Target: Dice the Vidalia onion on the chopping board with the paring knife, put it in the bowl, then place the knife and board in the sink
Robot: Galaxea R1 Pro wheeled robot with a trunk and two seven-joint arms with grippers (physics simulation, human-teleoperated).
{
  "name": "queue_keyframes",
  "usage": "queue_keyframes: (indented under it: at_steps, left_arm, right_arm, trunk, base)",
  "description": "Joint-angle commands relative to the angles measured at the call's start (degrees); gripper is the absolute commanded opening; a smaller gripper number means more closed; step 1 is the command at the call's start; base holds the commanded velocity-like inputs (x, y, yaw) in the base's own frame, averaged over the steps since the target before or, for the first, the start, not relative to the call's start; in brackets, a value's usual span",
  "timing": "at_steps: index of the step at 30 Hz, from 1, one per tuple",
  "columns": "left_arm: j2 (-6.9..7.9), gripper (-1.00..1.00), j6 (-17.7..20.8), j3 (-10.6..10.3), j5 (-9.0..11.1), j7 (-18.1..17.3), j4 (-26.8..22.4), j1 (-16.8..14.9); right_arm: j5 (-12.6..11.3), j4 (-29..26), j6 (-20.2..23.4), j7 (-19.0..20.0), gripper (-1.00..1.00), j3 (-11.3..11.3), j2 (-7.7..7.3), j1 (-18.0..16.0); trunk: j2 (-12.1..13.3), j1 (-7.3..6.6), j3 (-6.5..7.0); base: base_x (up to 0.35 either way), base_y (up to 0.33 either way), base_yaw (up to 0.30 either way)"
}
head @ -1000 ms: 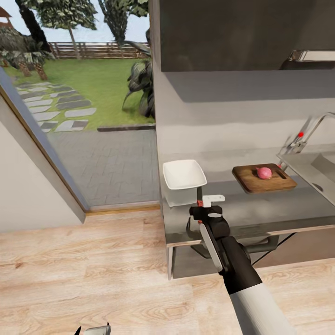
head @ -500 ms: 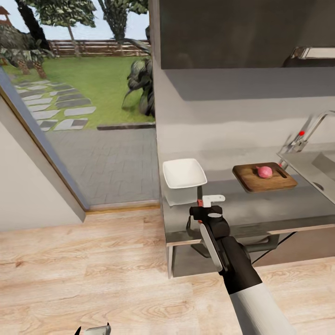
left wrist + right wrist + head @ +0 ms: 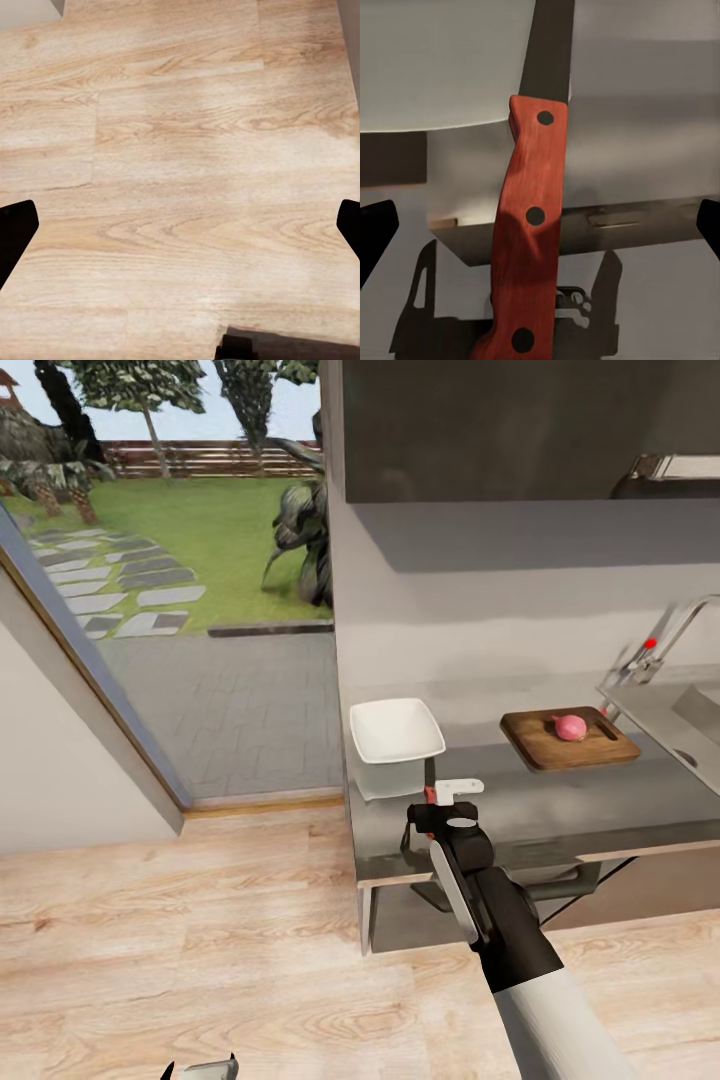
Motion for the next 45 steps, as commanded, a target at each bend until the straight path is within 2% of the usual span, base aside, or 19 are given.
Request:
queue_keyframes:
  at_steps: [1, 17, 23, 45]
  left_arm:
    - [-0.03, 1.00, -0.3, -0.5, 0.4, 0.2, 0.2, -0.1]
    - [-0.03, 1.00, -0.1, -0.5, 0.4, 0.2, 0.2, -0.1]
    - [-0.03, 1.00, 3.8, -0.5, 0.4, -0.1, 0.2, -0.1]
    - [-0.03, 1.00, 4.1, -0.5, 0.4, -0.1, 0.1, -0.1]
  right_arm:
    - [-0.3, 0.0, 0.3, -0.4, 1.00, 0.1, -0.01, -0.1]
    - [-0.3, 0.0, 0.3, -0.3, 1.00, 0.1, -0.01, -0.1]
    - [-0.3, 0.0, 0.3, -0.3, 1.00, 0.1, -0.01, -0.1]
    - [-0.3, 0.0, 0.3, -0.3, 1.00, 0.1, -0.01, -0.1]
  trunk:
    - [-0.1, 0.03, -0.13]
    - [-0.1, 0.03, -0.67]
    - [-0.1, 0.03, -0.89]
    - [-0.1, 0.03, -1.69]
  base:
    - [0.000, 0.000, 0.000]
    - [0.000, 0.000, 0.000]
    - [0.000, 0.000, 0.000]
    - [0.000, 0.000, 0.000]
